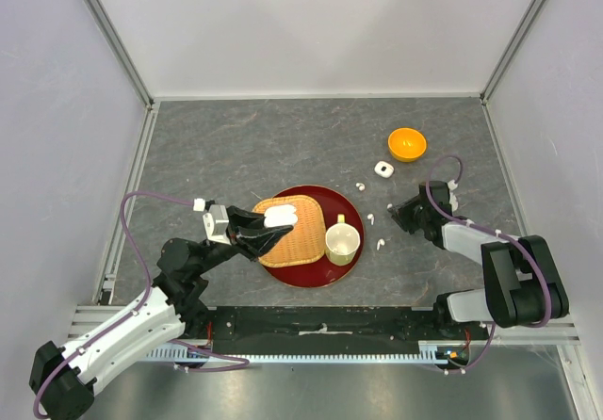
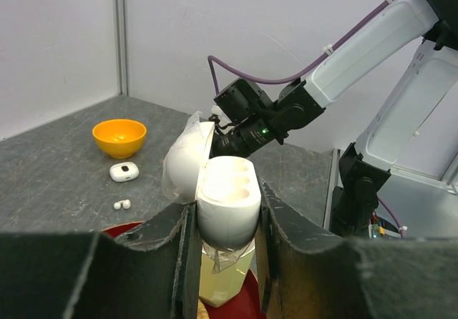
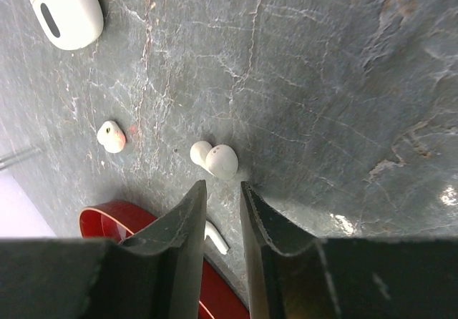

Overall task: Insert the wireless bluetooth earbuds into the charging case
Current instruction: Adjust the earbud at the center of the board.

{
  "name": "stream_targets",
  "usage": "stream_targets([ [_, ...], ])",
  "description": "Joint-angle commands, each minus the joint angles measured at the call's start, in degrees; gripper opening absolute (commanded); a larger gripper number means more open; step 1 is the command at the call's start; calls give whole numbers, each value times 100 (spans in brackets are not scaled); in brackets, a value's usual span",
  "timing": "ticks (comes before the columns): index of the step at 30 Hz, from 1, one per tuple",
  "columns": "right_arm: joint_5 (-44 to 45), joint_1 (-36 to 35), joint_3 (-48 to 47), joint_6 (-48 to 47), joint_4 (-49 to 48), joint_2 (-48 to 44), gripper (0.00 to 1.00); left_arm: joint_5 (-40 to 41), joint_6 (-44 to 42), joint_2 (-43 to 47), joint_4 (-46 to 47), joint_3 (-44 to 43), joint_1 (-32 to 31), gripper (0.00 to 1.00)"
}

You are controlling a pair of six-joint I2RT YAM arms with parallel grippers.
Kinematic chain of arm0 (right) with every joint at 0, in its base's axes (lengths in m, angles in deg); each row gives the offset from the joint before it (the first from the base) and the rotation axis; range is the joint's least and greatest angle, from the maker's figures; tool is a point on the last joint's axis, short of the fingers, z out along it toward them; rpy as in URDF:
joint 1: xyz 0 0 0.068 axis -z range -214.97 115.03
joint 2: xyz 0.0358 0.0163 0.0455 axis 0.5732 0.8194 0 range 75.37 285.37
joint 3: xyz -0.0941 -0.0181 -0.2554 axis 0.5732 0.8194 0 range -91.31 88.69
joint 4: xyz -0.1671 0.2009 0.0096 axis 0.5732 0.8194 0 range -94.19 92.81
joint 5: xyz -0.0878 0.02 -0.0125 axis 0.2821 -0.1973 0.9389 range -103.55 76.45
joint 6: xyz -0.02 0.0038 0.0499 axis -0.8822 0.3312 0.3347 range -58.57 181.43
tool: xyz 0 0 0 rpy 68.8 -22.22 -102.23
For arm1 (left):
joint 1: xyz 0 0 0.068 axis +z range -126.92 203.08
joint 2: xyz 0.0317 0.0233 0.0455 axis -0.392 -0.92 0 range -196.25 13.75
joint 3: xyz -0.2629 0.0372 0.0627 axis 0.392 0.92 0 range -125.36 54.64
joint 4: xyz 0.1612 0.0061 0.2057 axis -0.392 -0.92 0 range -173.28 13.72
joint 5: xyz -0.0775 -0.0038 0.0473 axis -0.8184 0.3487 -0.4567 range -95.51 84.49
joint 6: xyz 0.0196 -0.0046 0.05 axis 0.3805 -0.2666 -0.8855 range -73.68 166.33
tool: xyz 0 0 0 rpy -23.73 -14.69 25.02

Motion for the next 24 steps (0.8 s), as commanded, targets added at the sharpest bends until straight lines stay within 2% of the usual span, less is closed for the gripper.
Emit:
stream_targets([
  [1, 464, -3, 157, 101, 126, -19, 32, 196, -199, 18, 39, -46, -6, 2],
  [24, 622, -3, 34, 136, -138, 412, 26, 213, -217, -79, 39, -54, -15, 2],
])
